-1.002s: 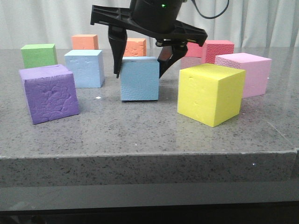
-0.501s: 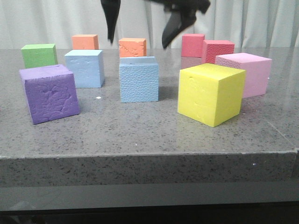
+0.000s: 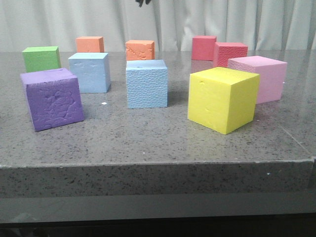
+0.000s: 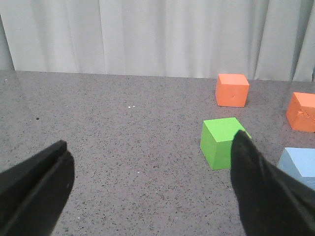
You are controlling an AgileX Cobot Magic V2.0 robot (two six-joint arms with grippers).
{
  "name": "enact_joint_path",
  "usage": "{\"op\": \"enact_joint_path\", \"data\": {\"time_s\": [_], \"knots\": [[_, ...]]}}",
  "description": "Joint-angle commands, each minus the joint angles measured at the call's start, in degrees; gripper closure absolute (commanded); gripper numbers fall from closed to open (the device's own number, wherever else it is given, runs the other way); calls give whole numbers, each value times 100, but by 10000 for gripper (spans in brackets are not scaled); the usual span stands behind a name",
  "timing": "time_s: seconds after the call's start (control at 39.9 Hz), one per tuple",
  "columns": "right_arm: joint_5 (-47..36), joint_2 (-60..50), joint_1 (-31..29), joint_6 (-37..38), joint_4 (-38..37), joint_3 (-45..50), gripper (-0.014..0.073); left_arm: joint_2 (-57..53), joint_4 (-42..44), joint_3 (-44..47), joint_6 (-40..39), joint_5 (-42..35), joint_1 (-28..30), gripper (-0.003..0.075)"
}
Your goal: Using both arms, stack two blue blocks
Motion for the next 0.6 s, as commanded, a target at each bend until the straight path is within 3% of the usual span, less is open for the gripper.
{"op": "enact_joint_path", "data": {"time_s": [0.0, 0.13, 0.4, 0.58], "knots": [[-80, -494, -231, -18, -154, -190, 657, 36, -20, -215, -6, -448, 15, 103], [397, -800, -621, -89, -343, -190, 660, 36, -20, -215, -6, -448, 15, 103], [1445, -1631, -1634, -1246, -852, -100, 657, 36, -20, -215, -6, -448, 15, 103], [1403, -2475, -2217, -1485, -852, 652, 657, 36, -20, -215, -6, -448, 15, 103]]}}
